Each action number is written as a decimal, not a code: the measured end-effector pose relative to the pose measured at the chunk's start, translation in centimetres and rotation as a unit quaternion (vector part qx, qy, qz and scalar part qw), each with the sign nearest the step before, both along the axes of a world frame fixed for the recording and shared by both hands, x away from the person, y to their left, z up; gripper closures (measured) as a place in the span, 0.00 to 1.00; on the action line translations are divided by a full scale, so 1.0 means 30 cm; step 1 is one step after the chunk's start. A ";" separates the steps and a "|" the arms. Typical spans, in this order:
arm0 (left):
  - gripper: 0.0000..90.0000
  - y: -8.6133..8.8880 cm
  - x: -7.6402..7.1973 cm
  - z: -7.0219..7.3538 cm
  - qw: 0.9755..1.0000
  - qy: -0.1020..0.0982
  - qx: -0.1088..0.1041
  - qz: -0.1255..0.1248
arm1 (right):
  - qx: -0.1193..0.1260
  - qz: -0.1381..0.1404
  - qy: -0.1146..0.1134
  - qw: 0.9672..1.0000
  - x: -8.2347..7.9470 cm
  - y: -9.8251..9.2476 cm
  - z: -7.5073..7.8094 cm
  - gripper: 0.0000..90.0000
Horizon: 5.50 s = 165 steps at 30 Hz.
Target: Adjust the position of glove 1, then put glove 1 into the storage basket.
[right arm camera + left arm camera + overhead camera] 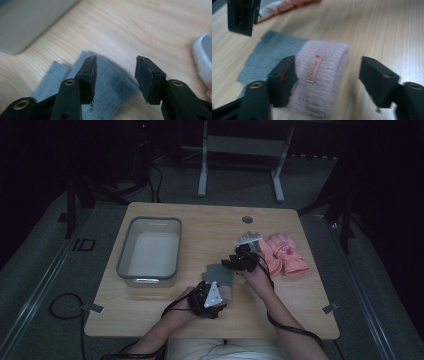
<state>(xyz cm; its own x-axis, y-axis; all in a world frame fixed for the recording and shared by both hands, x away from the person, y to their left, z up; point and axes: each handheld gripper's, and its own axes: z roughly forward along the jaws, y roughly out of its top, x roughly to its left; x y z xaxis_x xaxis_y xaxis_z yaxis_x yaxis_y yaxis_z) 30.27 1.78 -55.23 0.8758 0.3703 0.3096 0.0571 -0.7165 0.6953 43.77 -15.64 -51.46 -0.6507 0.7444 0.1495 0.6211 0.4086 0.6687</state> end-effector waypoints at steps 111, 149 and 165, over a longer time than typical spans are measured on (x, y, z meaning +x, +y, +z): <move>0.78 0.669 0.311 0.289 0.987 0.084 0.136 0.033 | 0.024 0.074 0.013 0.997 0.167 0.696 0.131 0.85; 0.17 0.631 0.362 0.345 0.979 0.164 0.084 0.087 | 0.028 0.099 0.010 0.995 0.147 0.612 0.191 0.67; 0.16 0.462 0.273 0.391 0.988 0.129 0.028 0.085 | 0.023 0.114 -0.032 0.993 0.056 0.405 0.280 0.67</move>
